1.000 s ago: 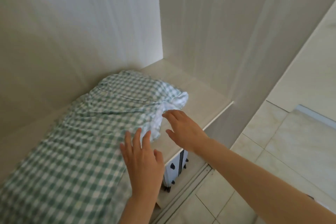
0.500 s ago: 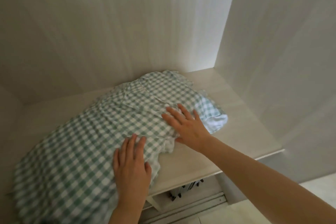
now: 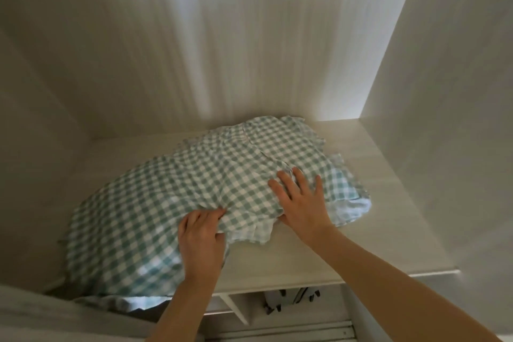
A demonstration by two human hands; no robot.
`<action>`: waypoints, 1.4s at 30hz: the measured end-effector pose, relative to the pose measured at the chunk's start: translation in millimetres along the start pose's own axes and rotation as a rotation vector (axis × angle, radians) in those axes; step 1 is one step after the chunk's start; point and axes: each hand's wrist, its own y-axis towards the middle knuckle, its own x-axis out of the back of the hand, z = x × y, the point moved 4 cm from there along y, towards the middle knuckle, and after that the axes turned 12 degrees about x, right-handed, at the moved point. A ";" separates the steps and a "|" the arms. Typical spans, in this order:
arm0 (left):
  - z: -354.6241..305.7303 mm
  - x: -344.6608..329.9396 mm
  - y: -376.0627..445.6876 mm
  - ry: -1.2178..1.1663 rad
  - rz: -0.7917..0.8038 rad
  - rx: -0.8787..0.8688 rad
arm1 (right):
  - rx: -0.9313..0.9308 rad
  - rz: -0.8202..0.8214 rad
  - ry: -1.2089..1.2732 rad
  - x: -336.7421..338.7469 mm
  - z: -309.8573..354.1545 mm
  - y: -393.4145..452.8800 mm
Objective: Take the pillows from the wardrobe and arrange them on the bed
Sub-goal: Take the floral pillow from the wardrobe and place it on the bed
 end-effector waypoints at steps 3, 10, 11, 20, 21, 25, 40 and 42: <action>-12.0 9.5 7.0 -0.066 0.009 -0.014 | -0.025 -0.078 0.037 6.9 -2.2 -11.9; -70.4 65.8 35.9 -0.180 0.009 -0.120 | 0.080 -0.378 0.046 93.1 -8.9 -40.8; -77.5 77.0 41.4 -0.190 0.021 -0.132 | 0.091 -0.416 0.040 107.8 -9.9 -44.8; -130.4 161.0 81.4 -0.196 0.189 -0.320 | 0.120 -0.502 0.110 200.0 -36.8 -77.3; -135.1 164.3 88.1 -0.190 0.180 -0.327 | 0.110 -0.506 0.133 205.5 -39.9 -77.4; -154.1 157.7 111.3 -0.035 0.045 -0.402 | 0.036 -0.443 0.163 212.4 -53.4 -61.3; -96.8 56.2 59.5 -0.005 0.020 -0.321 | -0.037 -0.185 0.323 188.0 -121.3 43.1; -92.2 47.9 56.6 0.017 0.037 -0.302 | -0.061 -0.187 0.333 183.3 -125.8 45.5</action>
